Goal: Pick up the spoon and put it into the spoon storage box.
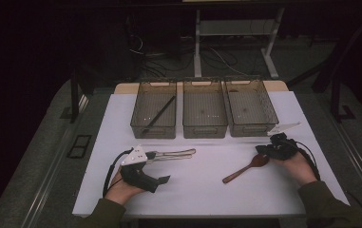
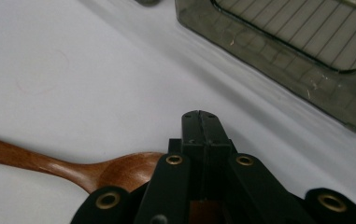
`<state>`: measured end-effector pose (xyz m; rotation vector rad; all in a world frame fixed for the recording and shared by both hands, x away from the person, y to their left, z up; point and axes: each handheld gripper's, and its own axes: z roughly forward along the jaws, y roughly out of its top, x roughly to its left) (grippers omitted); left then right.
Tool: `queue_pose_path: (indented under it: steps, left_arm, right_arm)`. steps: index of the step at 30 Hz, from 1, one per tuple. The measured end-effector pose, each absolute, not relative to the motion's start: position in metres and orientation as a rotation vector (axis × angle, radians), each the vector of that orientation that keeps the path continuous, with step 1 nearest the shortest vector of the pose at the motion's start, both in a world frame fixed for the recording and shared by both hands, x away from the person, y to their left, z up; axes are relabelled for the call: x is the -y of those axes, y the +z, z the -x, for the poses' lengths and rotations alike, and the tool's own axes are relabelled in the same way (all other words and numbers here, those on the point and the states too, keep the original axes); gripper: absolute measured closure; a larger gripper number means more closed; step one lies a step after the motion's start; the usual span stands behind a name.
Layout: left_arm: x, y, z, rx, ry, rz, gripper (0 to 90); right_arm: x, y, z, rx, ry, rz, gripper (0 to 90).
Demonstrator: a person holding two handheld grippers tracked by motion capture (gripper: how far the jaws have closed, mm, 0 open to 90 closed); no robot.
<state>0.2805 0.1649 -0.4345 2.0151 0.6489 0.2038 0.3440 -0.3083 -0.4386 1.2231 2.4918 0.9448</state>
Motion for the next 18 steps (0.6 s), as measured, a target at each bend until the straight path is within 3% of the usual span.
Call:
queue_pose_path:
  steps: [18]
  left_arm:
    - [-0.165, -0.434, -0.28, -0.65, 0.197, -2.01, 0.0]
  right_arm:
    - [0.319, -0.438, -0.331, -2.518, 0.89, -1.25, 88.8]
